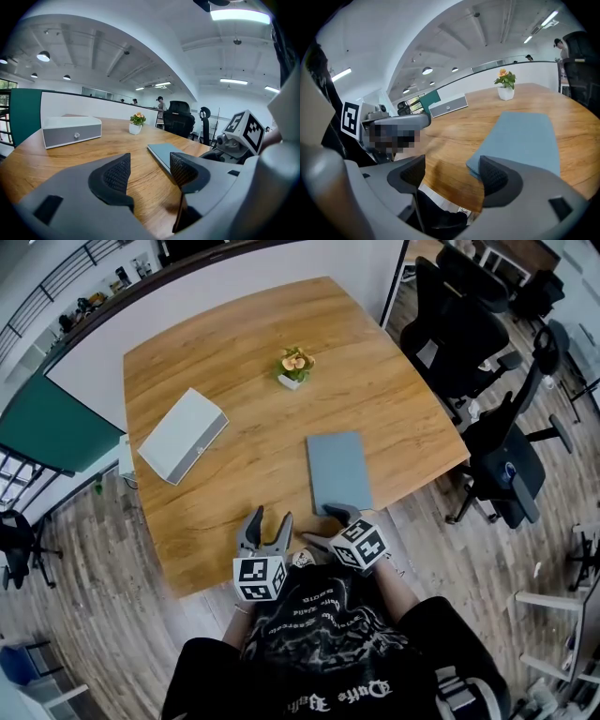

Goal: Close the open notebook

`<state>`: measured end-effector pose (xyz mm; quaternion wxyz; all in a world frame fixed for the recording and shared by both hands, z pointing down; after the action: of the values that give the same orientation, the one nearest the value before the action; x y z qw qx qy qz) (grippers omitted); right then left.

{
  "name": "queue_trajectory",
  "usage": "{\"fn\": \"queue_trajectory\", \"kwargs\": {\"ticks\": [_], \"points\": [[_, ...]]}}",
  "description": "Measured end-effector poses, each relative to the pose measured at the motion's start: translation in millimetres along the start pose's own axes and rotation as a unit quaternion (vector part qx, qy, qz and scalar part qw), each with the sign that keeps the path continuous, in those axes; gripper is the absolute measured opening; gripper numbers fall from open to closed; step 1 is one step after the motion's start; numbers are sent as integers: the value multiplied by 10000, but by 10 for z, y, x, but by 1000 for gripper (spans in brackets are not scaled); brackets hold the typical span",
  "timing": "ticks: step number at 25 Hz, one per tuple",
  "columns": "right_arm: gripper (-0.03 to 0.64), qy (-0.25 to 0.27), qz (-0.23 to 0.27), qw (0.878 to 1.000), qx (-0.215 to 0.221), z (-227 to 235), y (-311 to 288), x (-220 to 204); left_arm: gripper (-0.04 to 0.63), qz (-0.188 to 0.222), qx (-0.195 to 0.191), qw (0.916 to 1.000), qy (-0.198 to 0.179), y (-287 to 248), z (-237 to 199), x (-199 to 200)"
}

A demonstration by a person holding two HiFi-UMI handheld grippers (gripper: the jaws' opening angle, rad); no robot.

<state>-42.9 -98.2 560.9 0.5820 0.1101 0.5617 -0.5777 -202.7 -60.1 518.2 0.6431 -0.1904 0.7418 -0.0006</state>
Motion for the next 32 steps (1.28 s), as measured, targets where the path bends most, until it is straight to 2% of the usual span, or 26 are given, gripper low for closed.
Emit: {"fn": "queue_trajectory", "kwargs": {"ticks": [5,9,13,21,26,30,32], "points": [[358,177,785,9956,-487,63,311,217,287,203,-190,9994,-202,-29,90,143],[350,199,1429,9843,-1021,156,626,362,287,321,-420,9981,-315,-63,166,239],[337,424,1802,9695,-1605,196,926,422,287,459,-634,9960,-427,-88,245,331],[331,447,2164,9419,-2531,222,1412,259,287,594,-892,9923,-617,-92,388,423],[331,616,2327,9191,-3119,275,1555,209,287,608,-915,9913,-723,-87,414,405],[330,737,2321,9157,-3198,274,1548,189,287,600,-951,9907,-760,-76,410,372],[292,817,2311,9143,-3226,272,1552,179,287,603,-955,9905,-785,-78,420,380]]}}
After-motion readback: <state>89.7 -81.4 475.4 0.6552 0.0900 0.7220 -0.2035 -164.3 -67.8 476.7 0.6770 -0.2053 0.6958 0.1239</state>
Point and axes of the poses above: the fingertips, and each gripper's own axes: y backward along the fingers, z to its right, x out of its top, the point moved 8 cm from there along y, backward along the fingers, and after that the axes turned 7 degrees about z, right-handed, at the moved point
